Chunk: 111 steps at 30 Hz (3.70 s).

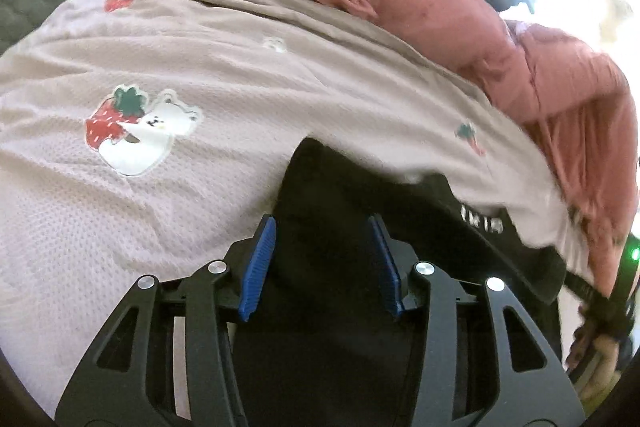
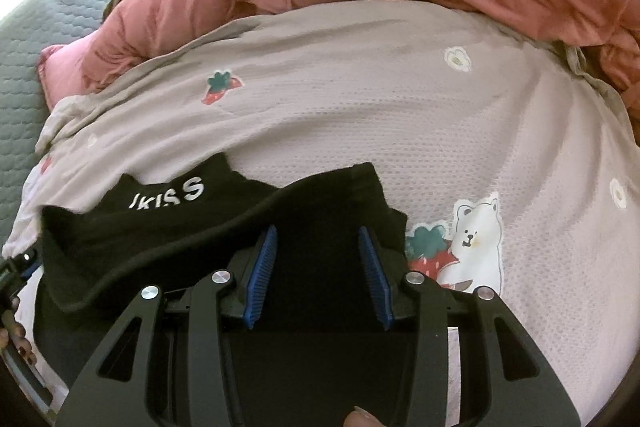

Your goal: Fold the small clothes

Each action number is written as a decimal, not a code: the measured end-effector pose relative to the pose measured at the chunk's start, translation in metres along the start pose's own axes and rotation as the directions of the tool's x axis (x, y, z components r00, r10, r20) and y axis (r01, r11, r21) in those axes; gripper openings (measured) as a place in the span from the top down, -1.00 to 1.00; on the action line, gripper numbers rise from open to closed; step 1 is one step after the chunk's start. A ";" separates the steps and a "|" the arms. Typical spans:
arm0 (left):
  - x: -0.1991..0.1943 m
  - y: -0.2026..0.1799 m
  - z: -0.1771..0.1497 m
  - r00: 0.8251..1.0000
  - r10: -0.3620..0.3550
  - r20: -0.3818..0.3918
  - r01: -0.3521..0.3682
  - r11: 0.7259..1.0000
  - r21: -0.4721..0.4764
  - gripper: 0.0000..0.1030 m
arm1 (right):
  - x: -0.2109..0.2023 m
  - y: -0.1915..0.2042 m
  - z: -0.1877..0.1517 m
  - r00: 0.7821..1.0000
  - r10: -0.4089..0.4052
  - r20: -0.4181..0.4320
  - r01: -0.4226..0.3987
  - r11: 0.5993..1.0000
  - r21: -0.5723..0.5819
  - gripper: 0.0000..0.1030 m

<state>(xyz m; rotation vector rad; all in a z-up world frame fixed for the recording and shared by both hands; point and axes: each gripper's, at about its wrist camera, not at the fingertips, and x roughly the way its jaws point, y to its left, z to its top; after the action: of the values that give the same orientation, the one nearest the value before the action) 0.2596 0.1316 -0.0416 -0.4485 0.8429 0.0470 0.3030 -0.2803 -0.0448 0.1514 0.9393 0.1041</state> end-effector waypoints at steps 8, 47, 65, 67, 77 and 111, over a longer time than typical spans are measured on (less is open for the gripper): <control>0.000 0.041 0.007 0.999 -0.033 -0.012 0.032 0.997 -0.067 -0.02 | -0.007 -0.015 0.006 0.995 -0.069 0.069 0.068 0.997 0.027 0.19; 0.031 0.036 0.014 0.995 -0.095 -0.025 0.096 0.995 0.015 0.89 | 0.013 -0.056 -0.011 0.999 0.024 0.030 -0.028 0.987 0.160 0.88; -0.009 0.019 0.012 0.999 0.021 0.030 -0.024 0.995 0.101 0.41 | -0.037 -0.054 -0.036 0.996 -0.022 0.085 0.014 0.996 0.093 0.35; -0.017 0.014 0.009 0.999 0.022 0.032 -0.025 0.993 0.119 0.39 | -0.043 -0.051 -0.044 0.997 -0.005 0.081 -0.002 0.996 0.086 0.32; -0.052 -0.016 -0.022 0.999 -0.039 0.028 0.032 0.981 0.193 0.27 | -0.062 -0.023 -0.078 0.999 -0.007 0.052 0.009 0.999 -0.042 0.02; -0.030 -0.046 -0.091 0.990 0.121 -0.072 -0.084 0.918 0.388 -0.18 | -0.057 0.024 -0.118 1.000 0.002 -0.026 -0.008 0.971 -0.240 -0.09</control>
<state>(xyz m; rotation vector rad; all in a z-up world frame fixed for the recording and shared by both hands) 0.1850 0.0578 -0.0553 -0.0352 0.9436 -0.0430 0.1734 -0.2560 -0.0640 -0.0721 0.9439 0.2241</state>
